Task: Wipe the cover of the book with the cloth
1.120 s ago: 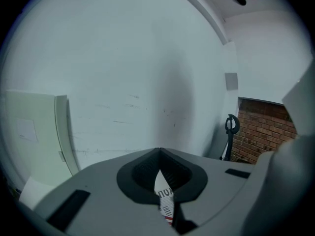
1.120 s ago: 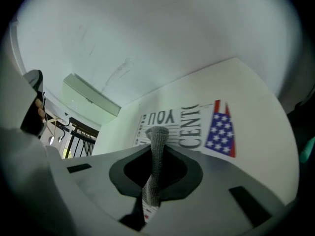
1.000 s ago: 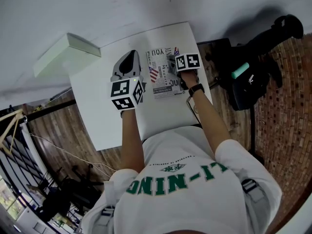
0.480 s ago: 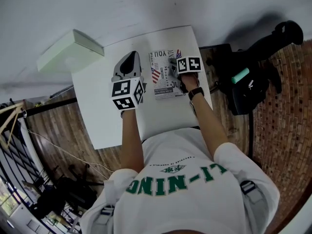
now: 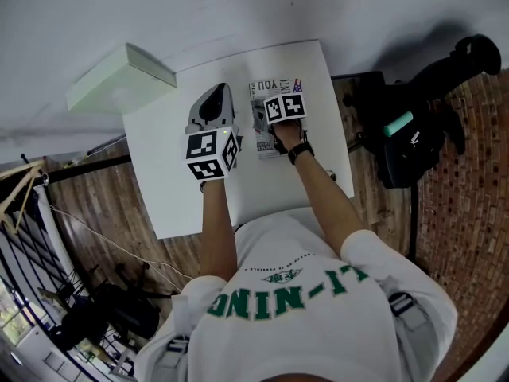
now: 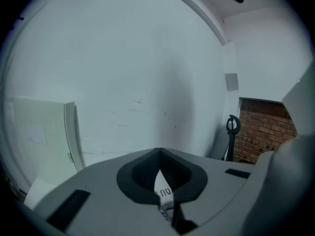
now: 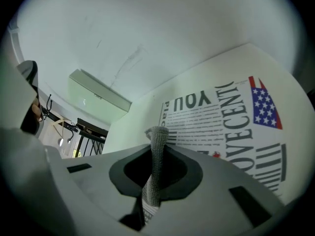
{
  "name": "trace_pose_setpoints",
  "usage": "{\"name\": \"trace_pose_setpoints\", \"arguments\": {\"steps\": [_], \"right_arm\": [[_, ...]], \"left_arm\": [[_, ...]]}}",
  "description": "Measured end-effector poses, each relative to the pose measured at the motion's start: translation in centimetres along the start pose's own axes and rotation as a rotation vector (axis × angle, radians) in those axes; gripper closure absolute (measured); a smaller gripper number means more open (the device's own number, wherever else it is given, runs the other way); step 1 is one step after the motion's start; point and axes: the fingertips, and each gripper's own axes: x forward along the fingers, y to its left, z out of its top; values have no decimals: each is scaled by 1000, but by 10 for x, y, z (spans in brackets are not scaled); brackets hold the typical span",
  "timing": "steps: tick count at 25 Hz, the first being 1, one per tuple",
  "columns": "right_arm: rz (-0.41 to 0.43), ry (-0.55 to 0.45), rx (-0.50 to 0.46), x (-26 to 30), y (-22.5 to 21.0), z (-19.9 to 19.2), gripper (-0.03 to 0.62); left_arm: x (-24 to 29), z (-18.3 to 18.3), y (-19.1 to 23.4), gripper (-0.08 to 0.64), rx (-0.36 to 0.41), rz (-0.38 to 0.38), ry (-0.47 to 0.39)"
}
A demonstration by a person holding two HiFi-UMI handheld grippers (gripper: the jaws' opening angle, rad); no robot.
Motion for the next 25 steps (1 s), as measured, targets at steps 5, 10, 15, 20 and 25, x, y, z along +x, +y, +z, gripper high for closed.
{"name": "trace_pose_setpoints", "arguments": {"steps": [5, 10, 15, 20, 25], "right_arm": [[-84, -55, 51, -40, -52, 6, 560], [-171, -120, 131, -88, -110, 9, 560], [-219, -134, 150, -102, -128, 7, 560], [-185, -113, 95, -88, -95, 7, 560], [-26, -20, -9, -31, -5, -12, 560]], "left_arm": [[6, 1, -8, 552, 2, -19, -2], [9, -1, -16, 552, -2, -34, -3], [8, 0, -23, 552, 1, -45, -8], [1, 1, -18, 552, 2, -27, -14], [-6, 0, -6, 552, -2, 2, -13]]}}
